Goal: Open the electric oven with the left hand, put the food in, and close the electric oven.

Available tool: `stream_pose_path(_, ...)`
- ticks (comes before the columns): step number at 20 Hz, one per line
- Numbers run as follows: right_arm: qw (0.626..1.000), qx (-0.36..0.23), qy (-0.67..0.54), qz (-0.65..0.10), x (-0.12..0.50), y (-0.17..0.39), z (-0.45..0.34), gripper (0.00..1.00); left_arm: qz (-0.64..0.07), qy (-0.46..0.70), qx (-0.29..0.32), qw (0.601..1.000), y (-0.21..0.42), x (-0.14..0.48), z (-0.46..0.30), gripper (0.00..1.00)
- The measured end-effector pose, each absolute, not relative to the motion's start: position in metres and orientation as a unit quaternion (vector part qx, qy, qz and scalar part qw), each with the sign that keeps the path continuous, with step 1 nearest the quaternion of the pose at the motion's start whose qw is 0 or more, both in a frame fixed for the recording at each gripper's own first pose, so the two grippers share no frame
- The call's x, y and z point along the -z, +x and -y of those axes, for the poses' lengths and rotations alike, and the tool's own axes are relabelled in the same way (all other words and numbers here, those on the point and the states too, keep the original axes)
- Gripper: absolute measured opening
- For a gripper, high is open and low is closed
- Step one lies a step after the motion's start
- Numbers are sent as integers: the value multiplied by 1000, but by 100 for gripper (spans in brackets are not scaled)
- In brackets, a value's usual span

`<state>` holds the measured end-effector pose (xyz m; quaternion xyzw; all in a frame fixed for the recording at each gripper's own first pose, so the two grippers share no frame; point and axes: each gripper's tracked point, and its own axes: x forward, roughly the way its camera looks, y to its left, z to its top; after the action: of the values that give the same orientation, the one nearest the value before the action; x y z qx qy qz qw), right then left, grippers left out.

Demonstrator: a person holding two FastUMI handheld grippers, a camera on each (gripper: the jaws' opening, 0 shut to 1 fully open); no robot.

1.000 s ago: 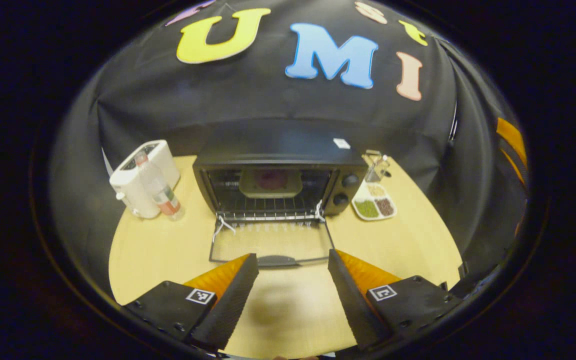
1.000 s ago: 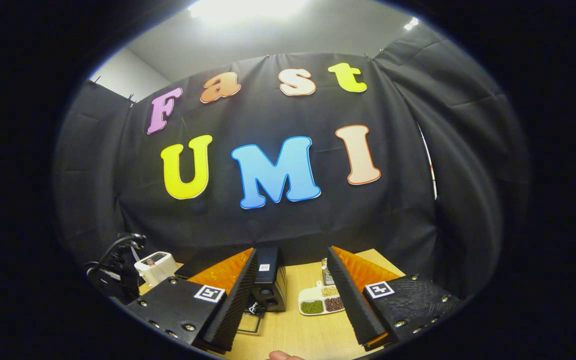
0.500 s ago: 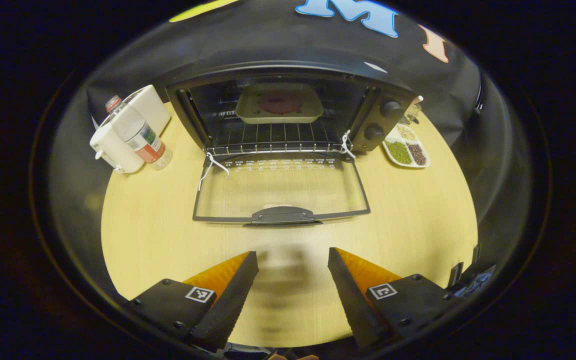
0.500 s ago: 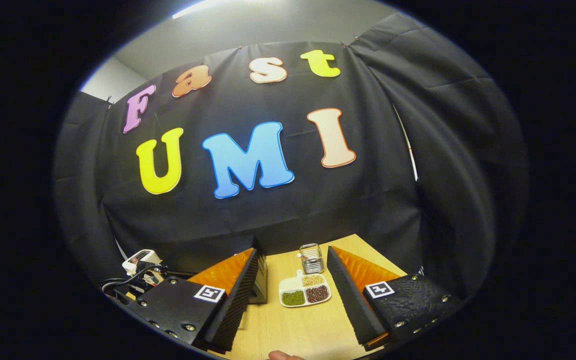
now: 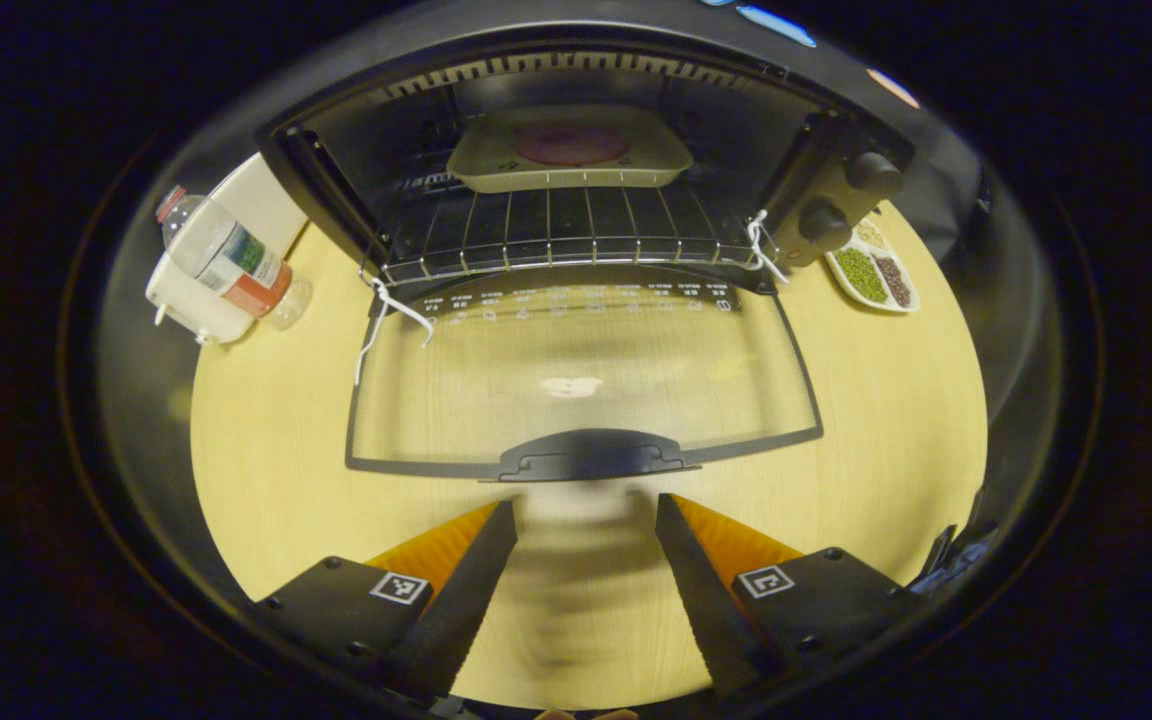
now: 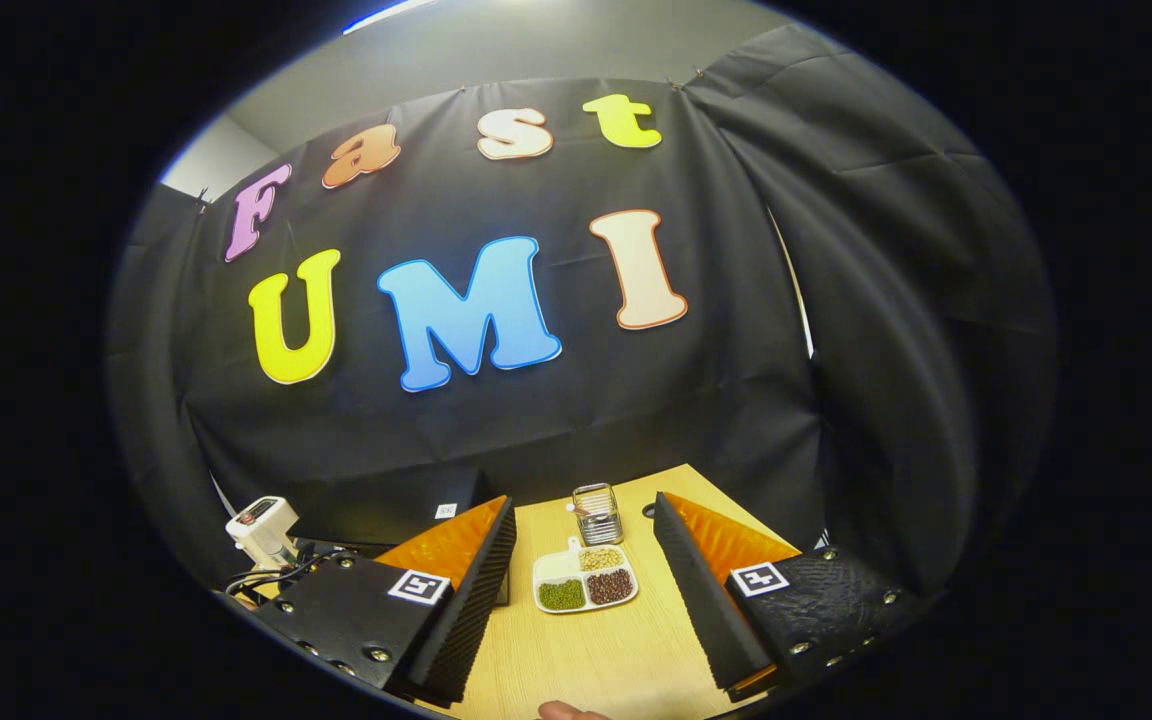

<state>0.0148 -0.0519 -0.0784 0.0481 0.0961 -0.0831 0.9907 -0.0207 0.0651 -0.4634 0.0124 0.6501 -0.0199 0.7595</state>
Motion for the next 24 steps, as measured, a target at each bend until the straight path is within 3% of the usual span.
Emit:
stream_pose_path(4,990,87,44,-102,81,16,49,87,-658,9,16,753,-17,475,-68,92)
stream_pose_path(5,990,87,46,-104,81,17,47,87,-659,9,16,752,-17,478,-69,97)
stream_pose_path(6,989,87,50,-107,82,17,45,87,-659,12,16,752,-16,480,-69,92)
stream_pose_path(8,989,87,54,-111,84,17,42,87,-660,14,16,751,-16,482,-69,96)
stream_pose_path(9,989,87,55,-111,84,17,40,87,-661,13,16,750,-16,484,-69,92)
stream_pose_path(12,989,83,51,-110,83,16,34,87,-658,11,19,753,-16,486,-69,92)
stream_pose_path(13,990,81,49,-108,82,16,32,87,-661,10,18,750,-17,486,-68,96)
stream_pose_path(14,990,79,48,-107,81,16,31,87,-657,9,17,753,-15,485,-68,92)
stream_pose_path(15,990,78,46,-106,80,16,29,87,-654,10,18,756,-16,483,-68,96)
stream_pose_path(17,991,76,45,-103,77,17,27,87,-645,12,19,764,-16,476,-68,92)
stream_pose_path(19,991,73,46,-104,78,16,23,87,-636,10,19,771,-16,468,-68,96)
stream_pose_path(20,991,72,46,-105,78,16,22,87,-631,11,20,776,-16,463,-68,92)
stream_pose_path(21,991,69,46,-105,78,16,20,87,-625,13,21,780,-16,458,-68,100)
stream_pose_path(22,991,66,46,-105,77,16,17,87,-619,12,22,785,-15,452,-68,92)
stream_pose_path(23,991,62,46,-105,76,17,14,87,-612,11,22,791,-15,447,-68,100)
stream_pose_path(24,992,59,44,-104,76,16,11,87,-606,9,23,795,-15,441,-67,96)
